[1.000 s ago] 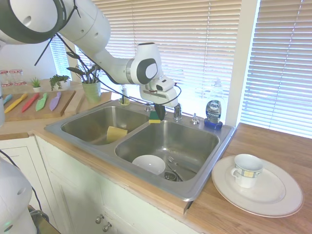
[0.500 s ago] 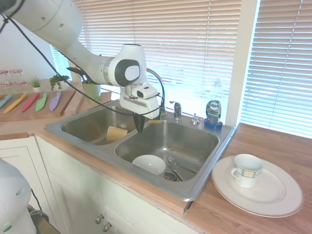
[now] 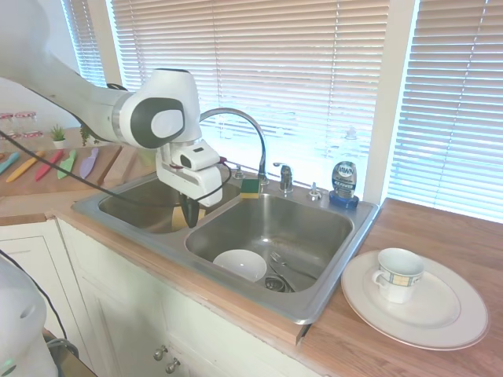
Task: Turn off the faucet
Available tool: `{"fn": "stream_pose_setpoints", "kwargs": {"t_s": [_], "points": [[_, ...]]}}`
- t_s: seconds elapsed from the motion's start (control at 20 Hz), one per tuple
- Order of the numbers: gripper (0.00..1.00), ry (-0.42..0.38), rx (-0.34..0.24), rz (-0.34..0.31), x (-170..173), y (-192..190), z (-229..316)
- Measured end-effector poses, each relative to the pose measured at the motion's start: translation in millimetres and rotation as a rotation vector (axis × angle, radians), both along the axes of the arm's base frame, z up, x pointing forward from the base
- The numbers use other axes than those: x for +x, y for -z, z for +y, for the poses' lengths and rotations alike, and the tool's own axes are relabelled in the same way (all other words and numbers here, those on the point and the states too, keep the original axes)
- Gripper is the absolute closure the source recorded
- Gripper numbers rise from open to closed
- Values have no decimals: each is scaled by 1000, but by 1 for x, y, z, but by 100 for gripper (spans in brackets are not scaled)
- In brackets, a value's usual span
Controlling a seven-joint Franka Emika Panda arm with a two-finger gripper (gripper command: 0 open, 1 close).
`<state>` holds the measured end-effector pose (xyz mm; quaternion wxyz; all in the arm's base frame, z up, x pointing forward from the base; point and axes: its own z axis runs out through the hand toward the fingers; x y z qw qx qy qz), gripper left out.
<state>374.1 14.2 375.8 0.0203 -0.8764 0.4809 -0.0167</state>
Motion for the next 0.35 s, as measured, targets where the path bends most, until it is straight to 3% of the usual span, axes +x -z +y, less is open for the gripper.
{"fn": "stream_pose_setpoints", "kwargs": {"t_s": [0.35], "points": [[0,11,13,-17,-13,-3,-7]]}}
